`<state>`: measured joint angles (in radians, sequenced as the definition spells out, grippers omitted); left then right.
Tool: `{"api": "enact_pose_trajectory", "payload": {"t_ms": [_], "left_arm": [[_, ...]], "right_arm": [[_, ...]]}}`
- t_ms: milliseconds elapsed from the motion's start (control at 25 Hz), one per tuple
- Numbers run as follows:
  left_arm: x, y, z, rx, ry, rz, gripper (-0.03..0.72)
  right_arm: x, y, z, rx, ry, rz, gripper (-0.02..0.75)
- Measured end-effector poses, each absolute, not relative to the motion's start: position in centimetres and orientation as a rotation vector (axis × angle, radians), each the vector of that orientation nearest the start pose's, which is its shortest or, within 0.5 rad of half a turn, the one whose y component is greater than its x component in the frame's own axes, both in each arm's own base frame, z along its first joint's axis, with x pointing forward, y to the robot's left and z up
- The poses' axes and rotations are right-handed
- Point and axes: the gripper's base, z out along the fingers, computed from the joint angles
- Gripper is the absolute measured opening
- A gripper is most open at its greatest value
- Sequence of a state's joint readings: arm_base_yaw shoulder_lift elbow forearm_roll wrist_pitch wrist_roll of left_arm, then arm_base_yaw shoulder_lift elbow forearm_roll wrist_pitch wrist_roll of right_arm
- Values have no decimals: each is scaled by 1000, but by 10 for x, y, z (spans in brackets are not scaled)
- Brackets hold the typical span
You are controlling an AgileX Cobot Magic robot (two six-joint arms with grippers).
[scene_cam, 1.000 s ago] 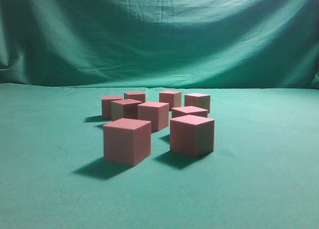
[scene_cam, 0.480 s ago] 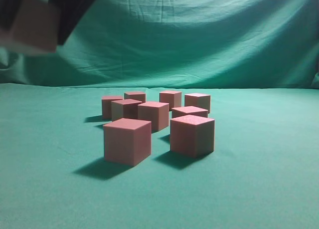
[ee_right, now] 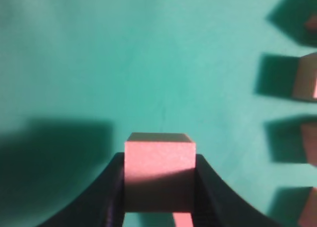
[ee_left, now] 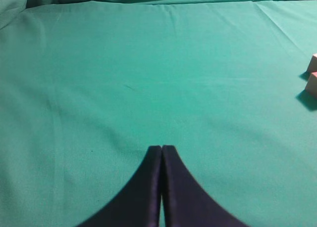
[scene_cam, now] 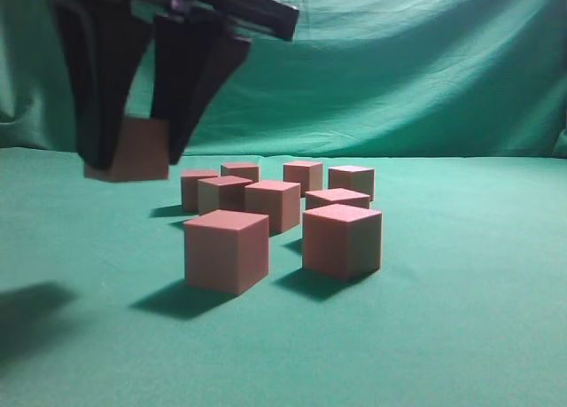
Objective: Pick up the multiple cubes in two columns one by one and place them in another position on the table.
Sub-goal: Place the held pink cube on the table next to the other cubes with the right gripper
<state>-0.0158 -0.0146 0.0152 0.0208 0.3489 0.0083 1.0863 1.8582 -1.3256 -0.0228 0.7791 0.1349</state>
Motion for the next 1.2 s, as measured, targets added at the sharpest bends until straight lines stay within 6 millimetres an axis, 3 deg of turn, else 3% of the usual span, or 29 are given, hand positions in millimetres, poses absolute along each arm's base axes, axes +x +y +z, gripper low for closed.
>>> {"api": "enact_pose_trajectory", "payload": {"t_ms": [240,680,1200], "left_arm": [[53,0,177,35,1833,15,0],[53,0,177,35,1833,15,0],[53,0,177,35,1833,15,0]], "right_arm": [[184,342,189,-1311,2543,200,272],[190,349,170,-1335,2539,161,272],[191,351,169,-1333,2539,162,272]]}}
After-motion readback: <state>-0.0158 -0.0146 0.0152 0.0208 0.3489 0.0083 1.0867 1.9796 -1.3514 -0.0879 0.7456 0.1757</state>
